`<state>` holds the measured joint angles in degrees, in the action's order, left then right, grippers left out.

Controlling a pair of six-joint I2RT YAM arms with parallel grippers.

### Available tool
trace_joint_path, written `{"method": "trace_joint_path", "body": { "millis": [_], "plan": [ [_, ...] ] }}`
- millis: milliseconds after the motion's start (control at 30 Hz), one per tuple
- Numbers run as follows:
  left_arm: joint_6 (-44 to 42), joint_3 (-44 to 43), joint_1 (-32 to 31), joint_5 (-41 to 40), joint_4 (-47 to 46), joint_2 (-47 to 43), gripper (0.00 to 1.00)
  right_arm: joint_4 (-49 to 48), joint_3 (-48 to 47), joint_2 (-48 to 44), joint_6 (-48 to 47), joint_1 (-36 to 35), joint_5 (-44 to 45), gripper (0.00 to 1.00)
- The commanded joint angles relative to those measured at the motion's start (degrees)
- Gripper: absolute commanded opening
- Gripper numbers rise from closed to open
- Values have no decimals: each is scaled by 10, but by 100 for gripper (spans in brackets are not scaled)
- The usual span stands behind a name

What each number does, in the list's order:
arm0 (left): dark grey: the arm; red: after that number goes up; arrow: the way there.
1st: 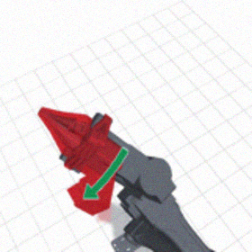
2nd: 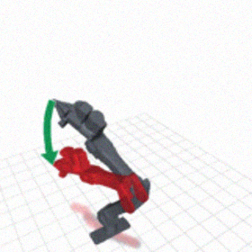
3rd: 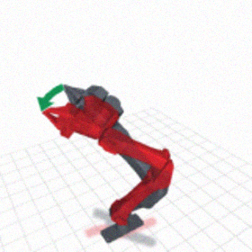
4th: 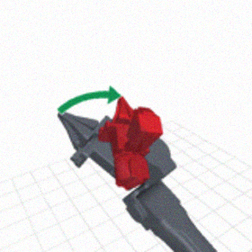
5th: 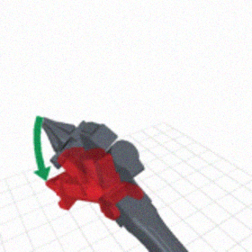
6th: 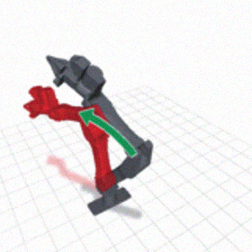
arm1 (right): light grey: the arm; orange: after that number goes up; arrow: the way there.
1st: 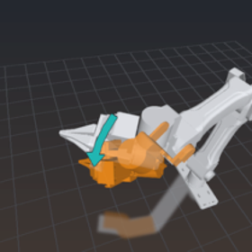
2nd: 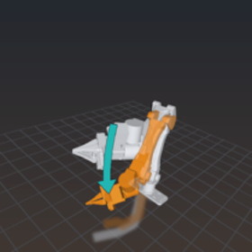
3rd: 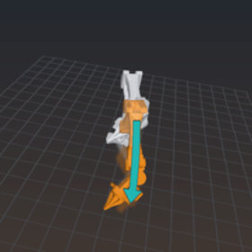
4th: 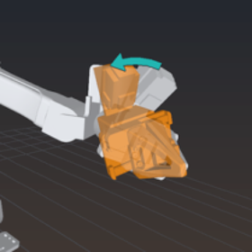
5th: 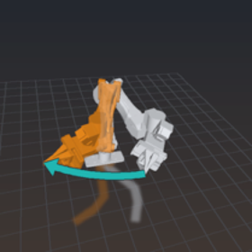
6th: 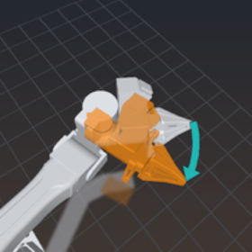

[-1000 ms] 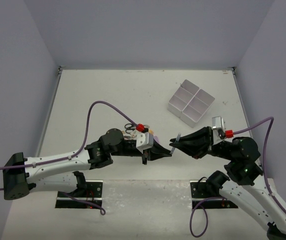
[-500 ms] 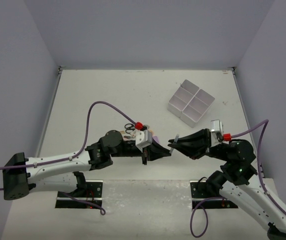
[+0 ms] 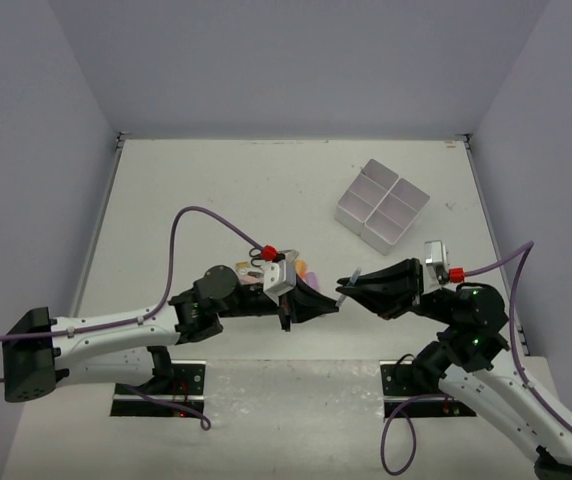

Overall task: Sort the stationery into containers
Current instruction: Close the pen cap on the pen.

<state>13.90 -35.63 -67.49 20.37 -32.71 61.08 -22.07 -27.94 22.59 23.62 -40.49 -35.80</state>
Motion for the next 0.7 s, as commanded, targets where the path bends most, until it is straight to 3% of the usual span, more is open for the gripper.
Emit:
{"method": "trace_joint_path", "body": {
  "millis": [0, 667],
  "plan": [
    [-30, -64, 3, -18, -37, -28, 0, 50, 9, 25, -4, -2, -41, 0],
    [-44, -71, 21, -53, -12, -68, 0, 88, 4, 83, -34, -33, -8, 0]
  ]
}}
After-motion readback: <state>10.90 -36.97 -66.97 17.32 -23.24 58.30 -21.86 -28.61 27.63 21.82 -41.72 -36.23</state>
